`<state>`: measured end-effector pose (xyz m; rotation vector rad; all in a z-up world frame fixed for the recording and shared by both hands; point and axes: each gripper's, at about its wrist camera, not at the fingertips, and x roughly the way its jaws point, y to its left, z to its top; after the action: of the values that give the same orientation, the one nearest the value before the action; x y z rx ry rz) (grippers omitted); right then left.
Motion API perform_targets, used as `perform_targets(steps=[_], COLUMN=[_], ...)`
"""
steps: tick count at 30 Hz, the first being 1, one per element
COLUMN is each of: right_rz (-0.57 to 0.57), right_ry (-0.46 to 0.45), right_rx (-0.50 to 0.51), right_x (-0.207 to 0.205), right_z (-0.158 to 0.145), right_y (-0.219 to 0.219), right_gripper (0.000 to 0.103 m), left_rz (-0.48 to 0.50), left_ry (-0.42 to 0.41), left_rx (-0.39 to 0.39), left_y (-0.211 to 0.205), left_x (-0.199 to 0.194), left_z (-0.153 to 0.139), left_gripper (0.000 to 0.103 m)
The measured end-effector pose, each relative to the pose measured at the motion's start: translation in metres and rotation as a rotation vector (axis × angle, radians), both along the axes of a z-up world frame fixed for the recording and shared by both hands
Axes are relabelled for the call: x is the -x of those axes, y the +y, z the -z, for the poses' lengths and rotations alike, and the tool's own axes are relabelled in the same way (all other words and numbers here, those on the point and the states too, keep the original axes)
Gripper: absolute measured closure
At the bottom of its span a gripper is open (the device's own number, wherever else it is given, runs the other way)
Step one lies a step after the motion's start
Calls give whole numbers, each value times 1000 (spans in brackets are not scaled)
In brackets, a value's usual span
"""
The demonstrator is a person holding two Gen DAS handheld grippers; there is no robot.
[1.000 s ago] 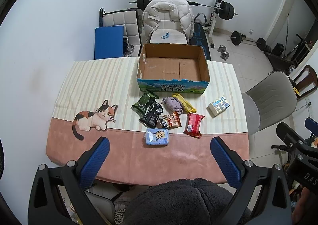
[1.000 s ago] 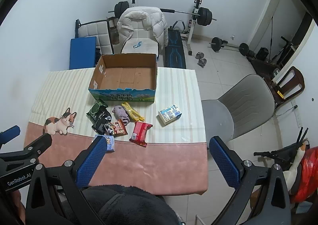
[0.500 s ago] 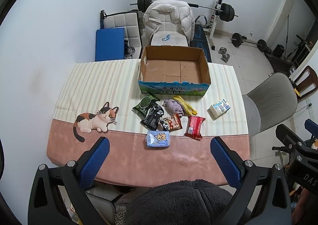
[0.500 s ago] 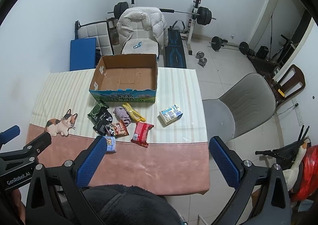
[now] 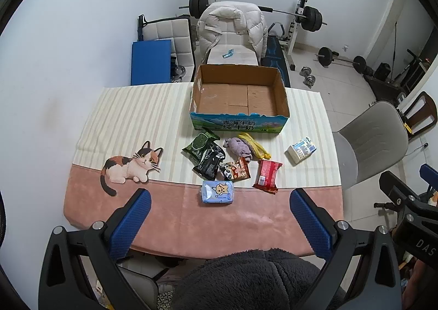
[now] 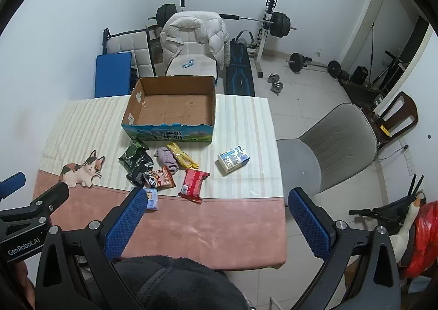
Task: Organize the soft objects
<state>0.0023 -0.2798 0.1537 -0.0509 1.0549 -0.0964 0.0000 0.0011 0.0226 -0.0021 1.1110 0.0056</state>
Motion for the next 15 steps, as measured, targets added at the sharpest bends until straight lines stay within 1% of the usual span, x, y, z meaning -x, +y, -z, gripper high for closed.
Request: perform_targets(steps=[9, 15], right_rz=[7, 3], right_ry=[-4, -4], right_rx=[8, 6], right_x=[3, 3], right_z=[-1, -1], right_y=[0, 0], right_gripper=[0, 0], left_rz=[3, 0], left_ry=[-3, -1], left_rx=[9, 1], left_y=[0, 0], left_x=[-1, 0], left_z=[1, 4], left_gripper=[0, 0])
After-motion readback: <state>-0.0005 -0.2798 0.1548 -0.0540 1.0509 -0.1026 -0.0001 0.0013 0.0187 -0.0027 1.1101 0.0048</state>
